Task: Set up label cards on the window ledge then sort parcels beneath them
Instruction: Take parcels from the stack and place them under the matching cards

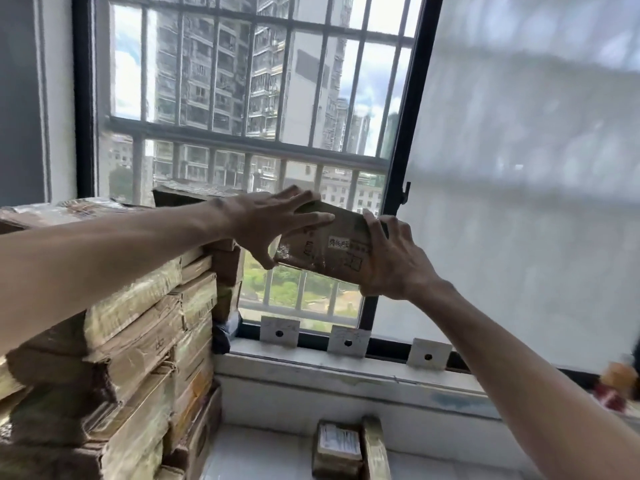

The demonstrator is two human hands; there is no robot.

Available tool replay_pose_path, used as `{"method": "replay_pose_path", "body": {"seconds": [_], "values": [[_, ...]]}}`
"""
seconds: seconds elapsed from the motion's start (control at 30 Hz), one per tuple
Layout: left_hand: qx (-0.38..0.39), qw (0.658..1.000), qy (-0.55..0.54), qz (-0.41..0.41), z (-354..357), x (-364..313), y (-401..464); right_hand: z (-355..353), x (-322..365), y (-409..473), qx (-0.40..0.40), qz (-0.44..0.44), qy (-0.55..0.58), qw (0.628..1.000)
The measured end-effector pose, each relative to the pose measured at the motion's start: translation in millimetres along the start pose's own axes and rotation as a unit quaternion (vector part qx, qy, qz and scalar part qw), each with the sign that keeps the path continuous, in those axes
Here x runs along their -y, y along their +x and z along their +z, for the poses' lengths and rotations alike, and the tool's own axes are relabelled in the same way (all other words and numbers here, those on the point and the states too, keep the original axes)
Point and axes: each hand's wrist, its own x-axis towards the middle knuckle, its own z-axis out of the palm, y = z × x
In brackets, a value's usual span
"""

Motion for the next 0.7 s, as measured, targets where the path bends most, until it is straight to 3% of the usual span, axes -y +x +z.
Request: {"method": "replay_pose_path", "body": {"seconds": [0.7], "values": [[0.085, 0.992, -0.087, -0.024, 50.6, -128.9, 48.1, 51.8, -76.8, -86.4, 0.162, -0.010, -0.006, 0.987]]}}
